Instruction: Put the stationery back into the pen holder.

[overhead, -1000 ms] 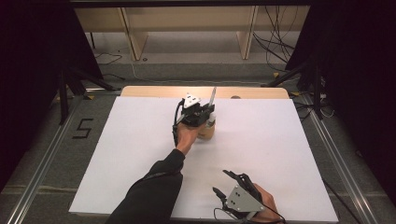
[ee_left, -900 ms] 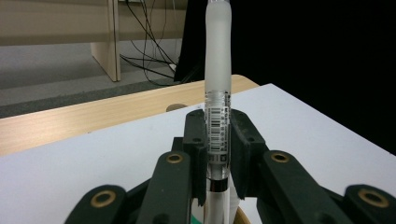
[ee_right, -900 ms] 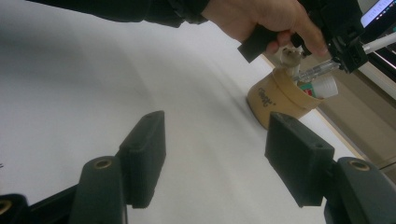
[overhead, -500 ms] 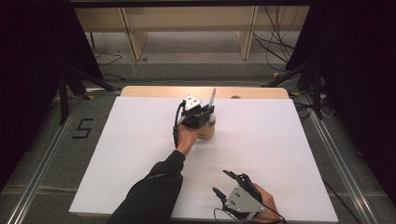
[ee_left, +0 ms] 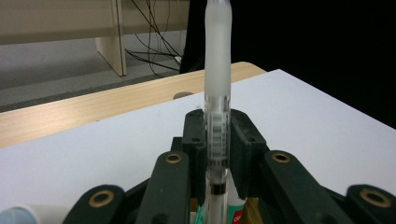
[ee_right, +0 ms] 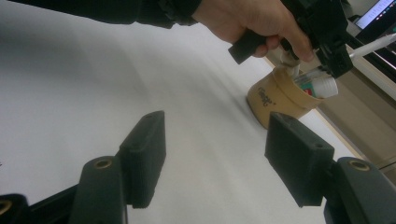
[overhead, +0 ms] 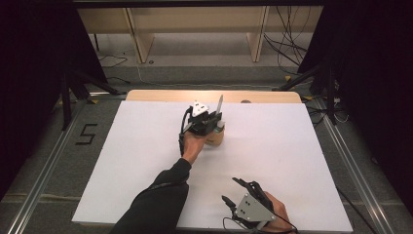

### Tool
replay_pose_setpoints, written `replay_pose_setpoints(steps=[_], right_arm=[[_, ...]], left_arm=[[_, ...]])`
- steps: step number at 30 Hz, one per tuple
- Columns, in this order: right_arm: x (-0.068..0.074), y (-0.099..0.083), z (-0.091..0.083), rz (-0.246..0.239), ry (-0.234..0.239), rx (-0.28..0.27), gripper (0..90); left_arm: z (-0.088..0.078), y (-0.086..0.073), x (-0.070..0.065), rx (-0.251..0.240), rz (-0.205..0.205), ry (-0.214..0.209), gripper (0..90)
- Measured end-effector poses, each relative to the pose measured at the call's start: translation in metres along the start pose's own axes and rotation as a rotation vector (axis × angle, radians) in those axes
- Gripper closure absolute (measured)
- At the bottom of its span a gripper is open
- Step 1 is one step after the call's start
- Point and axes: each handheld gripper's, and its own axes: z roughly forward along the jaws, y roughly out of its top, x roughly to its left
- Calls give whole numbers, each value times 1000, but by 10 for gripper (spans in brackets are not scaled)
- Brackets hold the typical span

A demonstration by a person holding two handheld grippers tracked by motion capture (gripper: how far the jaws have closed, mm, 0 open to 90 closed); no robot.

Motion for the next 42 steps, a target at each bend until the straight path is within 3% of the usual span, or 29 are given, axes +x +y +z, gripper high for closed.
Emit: replay_pose_setpoints(steps=[10, 19, 29, 34, 42], right_arm=[[0, -1, 1, -1, 0, 5, 391], [0, -1, 1, 3, -1, 8, 390], [-1, 0, 1, 10, 2, 6, 387], [-3, 0, 0, 34, 5, 5, 382], [-6, 0, 0, 67, 13, -8, 375]], left_arm=[[-4, 6, 3, 40, 20, -25, 736], [-18, 20, -2, 41, 11, -89, 502], [-34, 27, -3, 108, -13, -127, 284], [-48, 26, 1, 124, -29, -162, 218], [-71, 19, 11, 126, -43, -201, 197]])
